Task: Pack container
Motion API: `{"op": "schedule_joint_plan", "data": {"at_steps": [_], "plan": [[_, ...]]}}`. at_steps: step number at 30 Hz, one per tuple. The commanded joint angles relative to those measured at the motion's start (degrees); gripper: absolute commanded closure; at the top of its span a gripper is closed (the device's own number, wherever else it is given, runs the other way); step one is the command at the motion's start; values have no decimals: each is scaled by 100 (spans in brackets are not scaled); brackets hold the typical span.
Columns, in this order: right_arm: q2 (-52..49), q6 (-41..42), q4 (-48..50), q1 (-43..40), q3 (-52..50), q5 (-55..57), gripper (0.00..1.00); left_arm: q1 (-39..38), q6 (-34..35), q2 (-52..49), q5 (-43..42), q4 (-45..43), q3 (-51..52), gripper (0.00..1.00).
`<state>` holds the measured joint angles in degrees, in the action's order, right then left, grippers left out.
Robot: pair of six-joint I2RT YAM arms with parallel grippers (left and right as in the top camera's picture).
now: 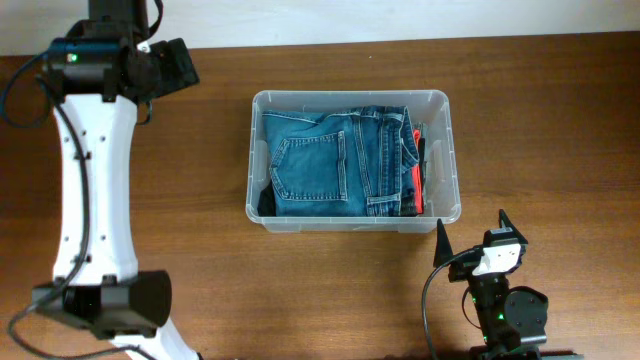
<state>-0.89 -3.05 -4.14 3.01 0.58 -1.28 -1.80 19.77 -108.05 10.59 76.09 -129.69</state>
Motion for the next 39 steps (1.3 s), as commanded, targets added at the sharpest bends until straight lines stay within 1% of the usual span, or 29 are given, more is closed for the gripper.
{"op": "schedule_joint_plan", "data": {"at_steps": [1,5,9,12,14,15,16,20,21,24,26,30,32,33,36,39], "plan": [[68,28,-39,-50,-26,90,2,4,52,861,83,9,-11,1],[68,28,-39,-50,-26,92,2,-7,52,1572,85,28,-11,1],[68,28,-39,-50,-26,92,2,-7,35,2350,203,278,-11,1],[68,28,-39,-50,-26,92,2,-7,39,3005,208,922,-11,1],[68,28,-39,-52,-26,92,2,-7,37,3416,136,1484,-9,1],[68,28,-39,-52,-26,92,2,-7,39,3779,79,1945,28,1],[68,28,-39,-50,-26,92,2,-7,31,4046,66,2059,122,1],[68,28,-39,-50,-26,92,2,-7,39,5171,-186,2039,876,0],[68,28,-39,-50,-26,90,2,-7,39,5630,-197,2037,1327,1],[68,28,-39,-50,-26,92,2,-7,61,6470,-197,1928,2306,1],[68,28,-39,-50,-26,92,2,-7,61,7012,-192,1668,3036,1],[68,28,-39,-50,-26,92,2,-4,59,8056,-129,544,4730,1],[68,28,-39,-50,-26,92,2,0,59,8513,-138,-201,5641,1],[68,28,-39,-50,-26,92,2,0,61,8852,-227,-901,6424,1],[68,28,-39,-52,-26,92,2,0,59,9215,-402,-1987,7530,1],[68,28,-39,-52,-26,90,2,0,59,9442,-555,-3311,8579,1]]}}
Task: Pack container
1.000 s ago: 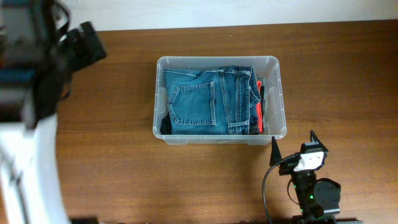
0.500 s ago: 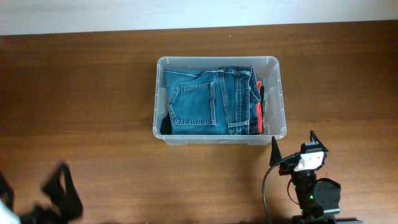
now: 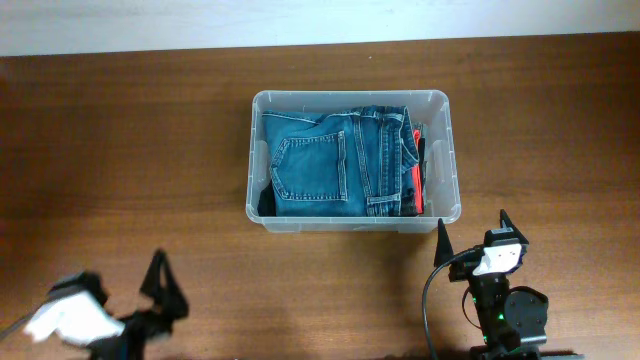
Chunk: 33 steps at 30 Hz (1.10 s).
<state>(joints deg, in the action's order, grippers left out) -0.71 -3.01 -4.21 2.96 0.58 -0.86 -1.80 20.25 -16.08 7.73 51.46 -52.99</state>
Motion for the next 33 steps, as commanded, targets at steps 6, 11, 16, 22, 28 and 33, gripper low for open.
{"op": "schedule_joint_plan", "data": {"at_steps": [6,11,16,22,28,33], "plan": [[50,24,-33,-46,-26,50,2,0,9,538,-529,-3086,2461,1],[50,24,-33,-48,-26,48,2,0,2,892,-673,-4089,3338,1],[50,24,-33,-46,-26,50,2,-7,-457,1272,-693,-4695,3947,1],[50,24,-33,-48,-26,50,2,-197,-1394,1464,-693,-5219,4391,1],[50,24,-33,-46,-26,50,2,-256,-1799,1574,-693,-5427,4673,1],[50,24,-33,-48,-26,50,2,-256,-1939,1576,-695,-5429,4837,1]]}}
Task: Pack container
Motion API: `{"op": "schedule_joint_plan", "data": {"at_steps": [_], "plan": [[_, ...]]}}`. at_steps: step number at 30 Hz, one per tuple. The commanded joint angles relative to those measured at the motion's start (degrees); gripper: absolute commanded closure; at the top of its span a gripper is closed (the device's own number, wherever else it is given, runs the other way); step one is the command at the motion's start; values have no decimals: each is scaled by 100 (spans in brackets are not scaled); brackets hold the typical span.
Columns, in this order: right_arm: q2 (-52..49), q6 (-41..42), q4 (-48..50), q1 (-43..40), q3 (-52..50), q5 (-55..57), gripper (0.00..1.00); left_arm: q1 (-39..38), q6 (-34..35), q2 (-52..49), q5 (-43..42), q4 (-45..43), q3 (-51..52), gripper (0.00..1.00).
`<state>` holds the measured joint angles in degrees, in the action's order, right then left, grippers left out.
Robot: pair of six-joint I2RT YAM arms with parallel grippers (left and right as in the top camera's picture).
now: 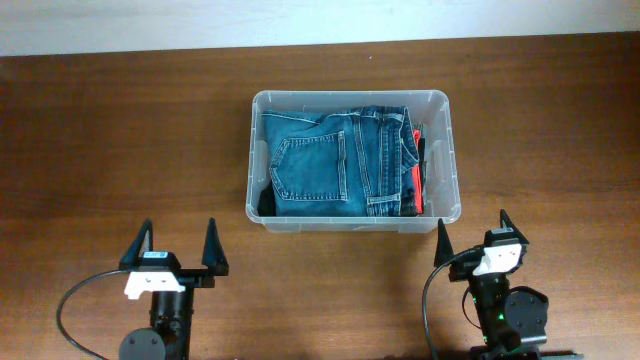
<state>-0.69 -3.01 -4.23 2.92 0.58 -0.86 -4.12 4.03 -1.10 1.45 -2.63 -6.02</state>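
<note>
A clear plastic container (455, 170) sits at the middle of the wooden table. Folded blue jeans (335, 160) fill it, lying on top of red and black clothing (413, 175) that shows along the right side. My left gripper (178, 248) rests at the table's near left edge, open, fingers pointing toward the container, nothing between them. At the near right edge my right gripper (470, 228) is open too and holds nothing, just in front of the container's right corner.
The brown wooden table (120, 140) spreads around the container. A pale wall strip runs along the far edge. Black cables loop beside both arm bases at the near edge.
The left arm has settled from a blurred, tilted pose at the near left corner into an upright rest pose with its fingers open. The right arm and container are unchanged.
At first the left arm reached high over the table's left side, far back. Then it was down at the near left corner, blurred. Now it rests at the near left edge, open. The jeans stayed in the container, and the right arm stayed put.
</note>
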Motion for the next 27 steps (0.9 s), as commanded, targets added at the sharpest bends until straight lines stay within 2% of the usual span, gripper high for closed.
{"op": "schedule_joint_plan", "data": {"at_steps": [1,12,19,27], "plan": [[48,24,-31,-44,-26,48,2,-24,-372,79,-70,-22,186,1],[48,24,-31,-42,-26,50,2,-24,-431,79,-66,48,551,1],[48,24,-31,-42,-26,50,2,-24,-1078,79,-61,227,551,1],[48,24,-31,-42,-26,50,2,-39,-1102,79,-66,702,551,1]]}}
